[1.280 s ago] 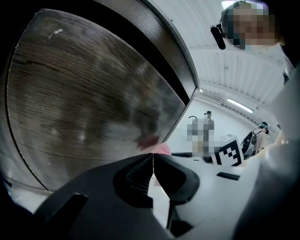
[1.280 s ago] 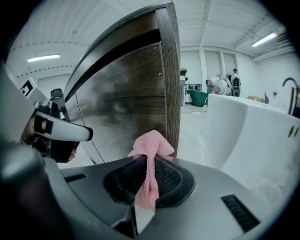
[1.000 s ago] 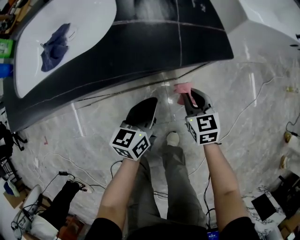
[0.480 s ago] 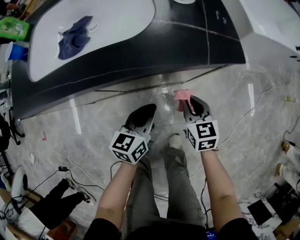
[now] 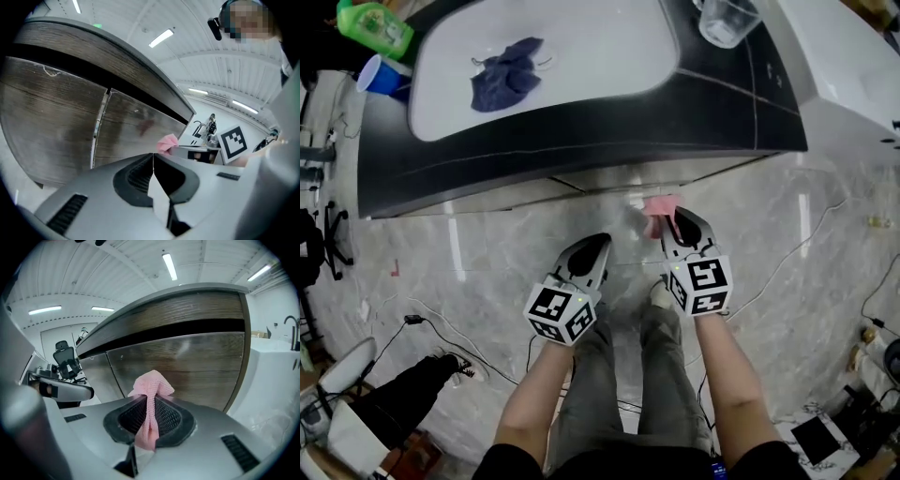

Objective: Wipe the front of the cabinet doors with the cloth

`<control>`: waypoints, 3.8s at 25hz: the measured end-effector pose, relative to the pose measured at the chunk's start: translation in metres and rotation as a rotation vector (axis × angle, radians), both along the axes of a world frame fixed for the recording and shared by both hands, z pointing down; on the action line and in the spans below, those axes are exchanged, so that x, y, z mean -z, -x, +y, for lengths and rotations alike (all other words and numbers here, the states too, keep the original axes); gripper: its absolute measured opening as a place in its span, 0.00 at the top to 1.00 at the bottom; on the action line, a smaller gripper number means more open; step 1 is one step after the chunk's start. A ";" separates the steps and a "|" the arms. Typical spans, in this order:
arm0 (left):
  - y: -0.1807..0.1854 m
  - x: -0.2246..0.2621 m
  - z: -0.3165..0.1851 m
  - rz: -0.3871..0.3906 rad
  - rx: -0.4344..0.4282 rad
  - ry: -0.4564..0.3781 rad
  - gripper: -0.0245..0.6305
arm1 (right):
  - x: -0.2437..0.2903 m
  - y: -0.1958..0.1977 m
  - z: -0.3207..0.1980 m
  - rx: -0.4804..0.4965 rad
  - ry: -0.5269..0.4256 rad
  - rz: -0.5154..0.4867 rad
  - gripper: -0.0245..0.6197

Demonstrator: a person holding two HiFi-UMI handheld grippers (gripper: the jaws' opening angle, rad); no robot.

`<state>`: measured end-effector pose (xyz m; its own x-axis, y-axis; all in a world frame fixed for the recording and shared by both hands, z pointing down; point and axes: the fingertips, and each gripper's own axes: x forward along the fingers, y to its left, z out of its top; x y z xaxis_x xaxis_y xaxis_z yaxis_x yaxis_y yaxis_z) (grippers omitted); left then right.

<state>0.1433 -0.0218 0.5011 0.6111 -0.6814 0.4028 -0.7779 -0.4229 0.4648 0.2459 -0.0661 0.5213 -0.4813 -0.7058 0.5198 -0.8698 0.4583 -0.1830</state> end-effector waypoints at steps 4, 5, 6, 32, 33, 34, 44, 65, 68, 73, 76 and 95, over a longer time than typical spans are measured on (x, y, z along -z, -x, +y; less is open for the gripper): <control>0.024 0.015 0.011 0.009 0.017 -0.001 0.95 | 0.019 0.035 0.010 0.038 -0.006 -0.006 0.88; 0.030 0.018 0.014 0.011 0.022 0.000 0.95 | 0.024 0.043 0.014 0.047 -0.007 -0.008 0.88; 0.036 0.022 0.015 0.013 0.028 -0.002 0.95 | 0.029 0.051 0.015 0.055 -0.011 -0.009 0.88; 0.097 0.144 0.072 0.015 0.072 -0.065 0.95 | 0.155 0.139 0.098 0.151 -0.003 -0.055 0.88; 0.098 0.148 0.075 0.013 0.067 -0.069 0.95 | 0.159 0.139 0.100 0.149 -0.002 -0.050 0.88; 0.098 0.153 0.077 0.010 0.062 -0.074 0.95 | 0.162 0.138 0.101 0.145 0.000 -0.042 0.88; 0.106 0.191 0.094 -0.009 0.040 -0.139 0.95 | 0.197 0.139 0.121 0.132 -0.026 -0.027 0.88; 0.115 0.227 0.134 0.009 0.095 -0.200 0.95 | 0.238 0.134 0.169 0.122 -0.087 -0.090 0.88; 0.116 0.227 0.141 0.003 0.099 -0.198 0.95 | 0.235 0.135 0.177 0.126 -0.093 -0.092 0.88; 0.114 0.222 0.151 -0.005 0.100 -0.184 0.95 | 0.225 0.139 0.191 0.160 -0.075 -0.081 0.88; 0.113 0.217 0.156 -0.006 0.098 -0.170 0.95 | 0.221 0.139 0.194 0.163 -0.063 -0.079 0.88; 0.114 0.210 0.166 -0.022 0.096 -0.157 0.95 | 0.212 0.134 0.197 0.145 -0.019 -0.110 0.88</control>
